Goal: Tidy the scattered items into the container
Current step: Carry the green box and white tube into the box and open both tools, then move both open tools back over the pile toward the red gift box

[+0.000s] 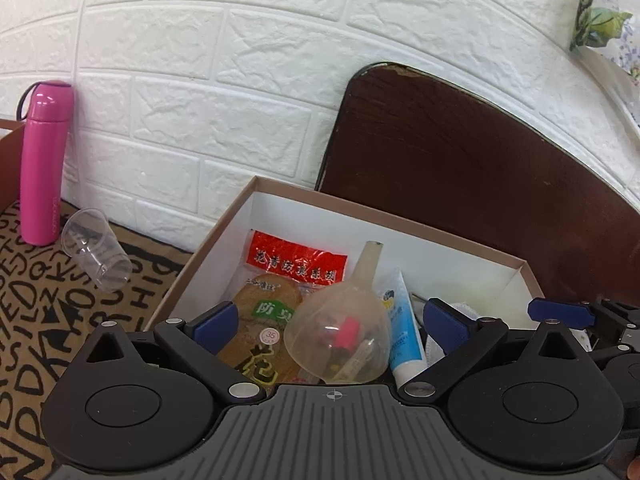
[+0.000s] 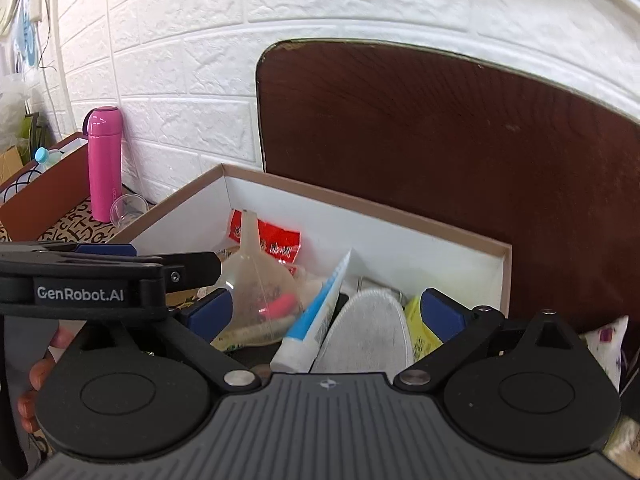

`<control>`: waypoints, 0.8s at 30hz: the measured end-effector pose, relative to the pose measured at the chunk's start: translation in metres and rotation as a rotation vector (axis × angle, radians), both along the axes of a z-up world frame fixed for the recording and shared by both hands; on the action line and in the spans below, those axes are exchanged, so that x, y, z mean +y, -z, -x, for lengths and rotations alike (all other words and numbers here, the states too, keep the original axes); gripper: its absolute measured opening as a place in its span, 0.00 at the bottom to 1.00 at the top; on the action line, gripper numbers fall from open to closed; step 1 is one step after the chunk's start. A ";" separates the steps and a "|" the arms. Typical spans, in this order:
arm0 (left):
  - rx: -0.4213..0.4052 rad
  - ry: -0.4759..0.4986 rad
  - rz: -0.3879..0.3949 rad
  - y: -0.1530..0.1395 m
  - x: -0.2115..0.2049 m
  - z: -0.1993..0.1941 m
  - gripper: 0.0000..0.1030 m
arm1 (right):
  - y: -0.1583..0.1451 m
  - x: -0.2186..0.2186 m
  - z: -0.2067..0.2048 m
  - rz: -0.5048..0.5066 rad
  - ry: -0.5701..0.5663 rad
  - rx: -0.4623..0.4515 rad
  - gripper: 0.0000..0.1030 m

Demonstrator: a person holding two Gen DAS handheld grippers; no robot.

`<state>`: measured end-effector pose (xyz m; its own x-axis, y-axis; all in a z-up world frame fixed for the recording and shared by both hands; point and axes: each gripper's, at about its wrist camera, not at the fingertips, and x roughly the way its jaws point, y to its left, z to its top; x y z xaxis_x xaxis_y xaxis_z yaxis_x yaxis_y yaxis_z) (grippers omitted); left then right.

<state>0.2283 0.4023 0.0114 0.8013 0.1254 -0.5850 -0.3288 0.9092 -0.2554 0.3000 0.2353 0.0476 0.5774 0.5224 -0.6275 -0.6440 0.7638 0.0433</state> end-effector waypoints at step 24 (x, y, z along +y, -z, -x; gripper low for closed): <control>-0.134 0.143 0.003 -0.031 -0.129 0.101 1.00 | -0.032 -0.099 0.122 -0.098 -0.062 -0.138 1.00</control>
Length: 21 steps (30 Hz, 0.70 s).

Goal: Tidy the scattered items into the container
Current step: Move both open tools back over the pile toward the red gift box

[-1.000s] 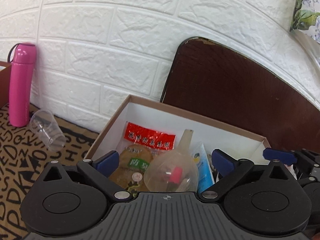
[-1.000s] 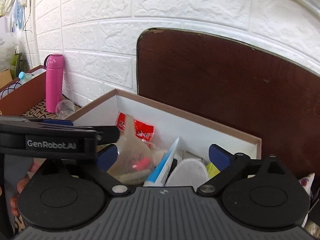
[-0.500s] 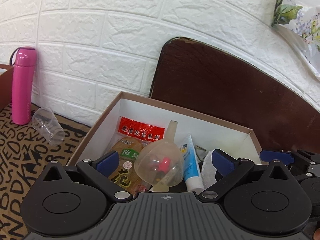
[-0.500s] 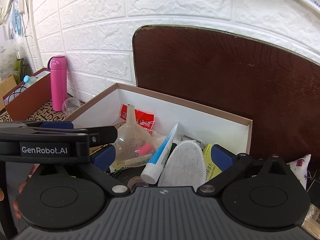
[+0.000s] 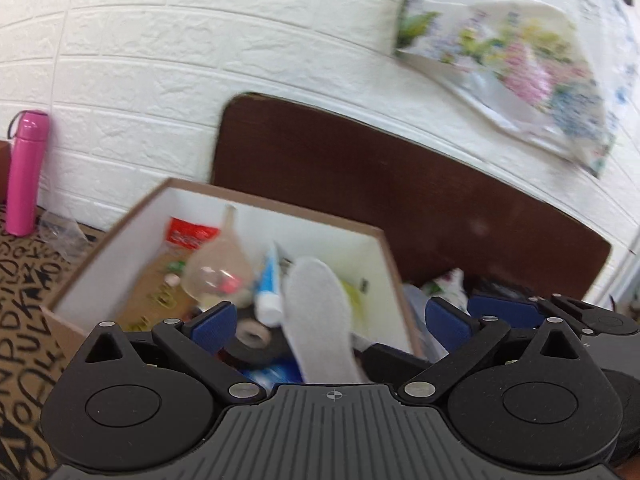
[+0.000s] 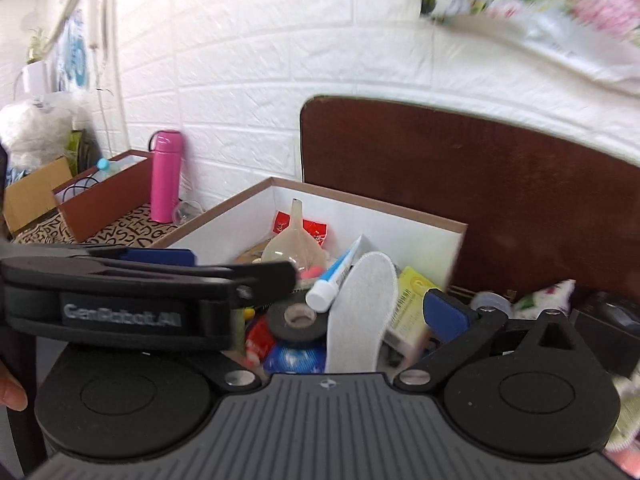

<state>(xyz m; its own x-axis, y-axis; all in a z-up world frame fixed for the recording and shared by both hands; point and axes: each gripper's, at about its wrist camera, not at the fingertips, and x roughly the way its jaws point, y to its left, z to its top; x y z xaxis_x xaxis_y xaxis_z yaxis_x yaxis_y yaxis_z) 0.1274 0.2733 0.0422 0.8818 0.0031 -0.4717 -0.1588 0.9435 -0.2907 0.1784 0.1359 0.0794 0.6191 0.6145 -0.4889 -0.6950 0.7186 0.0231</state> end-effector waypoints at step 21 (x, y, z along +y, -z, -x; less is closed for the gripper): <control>0.217 0.328 0.085 0.115 -0.164 0.028 1.00 | 0.133 -0.205 0.078 -0.051 0.422 0.189 0.99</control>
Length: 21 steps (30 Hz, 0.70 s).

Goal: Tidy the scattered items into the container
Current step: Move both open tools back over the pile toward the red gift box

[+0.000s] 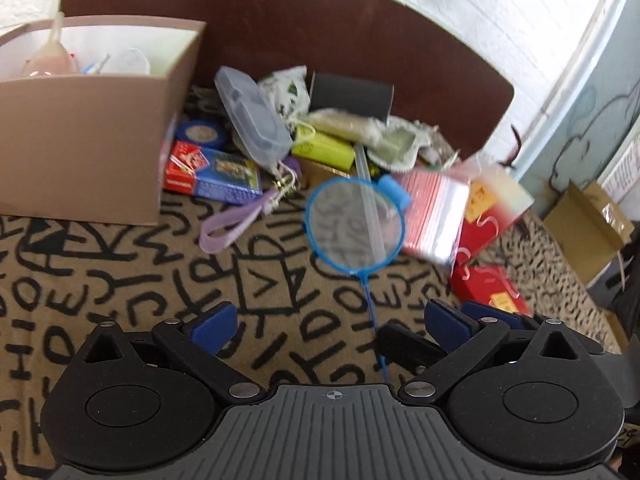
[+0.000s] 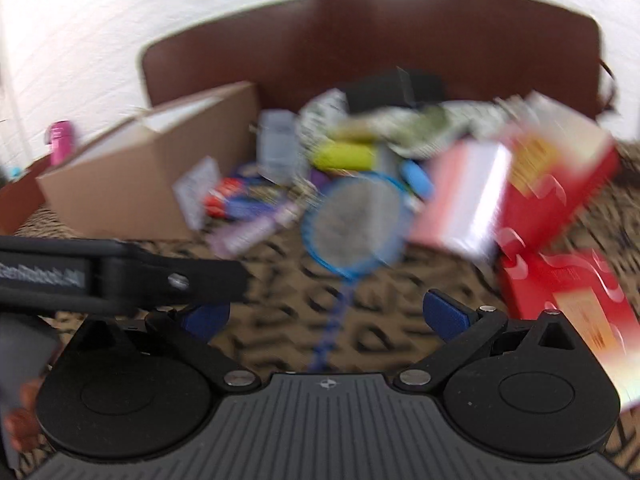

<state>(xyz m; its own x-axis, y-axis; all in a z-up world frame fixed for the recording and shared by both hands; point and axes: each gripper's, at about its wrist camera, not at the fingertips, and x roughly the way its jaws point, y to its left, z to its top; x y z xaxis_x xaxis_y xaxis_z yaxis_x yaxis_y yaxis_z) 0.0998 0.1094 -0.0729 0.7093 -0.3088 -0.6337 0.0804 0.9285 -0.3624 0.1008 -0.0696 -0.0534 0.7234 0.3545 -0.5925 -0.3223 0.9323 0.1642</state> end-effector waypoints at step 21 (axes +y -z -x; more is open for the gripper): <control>0.063 0.179 -0.078 0.027 -0.063 -0.062 0.62 | 0.010 -0.052 -0.006 0.118 0.119 -0.030 0.56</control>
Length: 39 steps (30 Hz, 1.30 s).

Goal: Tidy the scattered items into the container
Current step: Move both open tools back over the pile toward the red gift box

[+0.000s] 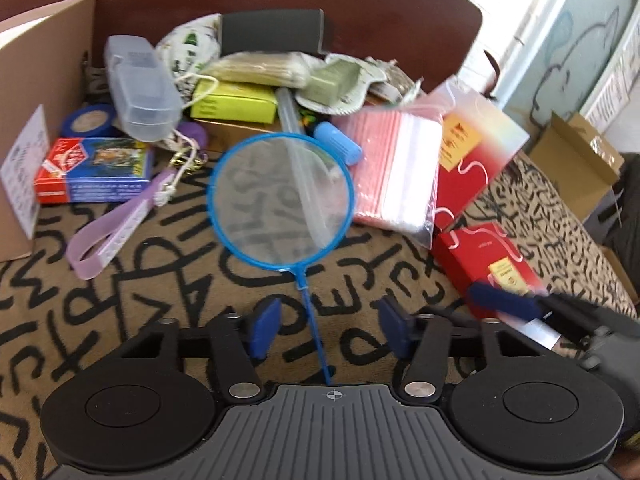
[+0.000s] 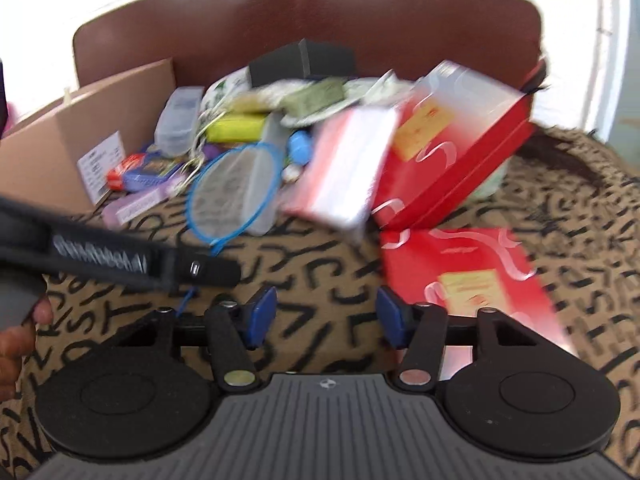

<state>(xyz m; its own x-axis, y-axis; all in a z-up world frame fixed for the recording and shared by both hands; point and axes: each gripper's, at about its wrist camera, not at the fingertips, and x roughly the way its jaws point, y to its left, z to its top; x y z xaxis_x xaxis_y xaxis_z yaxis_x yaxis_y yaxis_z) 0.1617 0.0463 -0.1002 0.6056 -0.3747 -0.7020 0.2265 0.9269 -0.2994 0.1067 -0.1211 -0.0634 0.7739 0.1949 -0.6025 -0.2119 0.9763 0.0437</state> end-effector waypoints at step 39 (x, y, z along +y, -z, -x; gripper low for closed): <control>0.064 0.068 0.106 -0.010 -0.020 0.026 0.81 | 0.009 -0.067 0.005 0.230 -0.091 0.045 1.00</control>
<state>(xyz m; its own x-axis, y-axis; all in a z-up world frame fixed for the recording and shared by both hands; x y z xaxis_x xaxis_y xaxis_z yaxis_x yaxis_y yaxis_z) 0.1360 0.0267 -0.0900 0.5310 -0.4878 -0.6928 0.2652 0.8723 -0.4109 0.1020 -0.1881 -0.0723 0.7306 0.1168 -0.6727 -0.3026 0.9386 -0.1658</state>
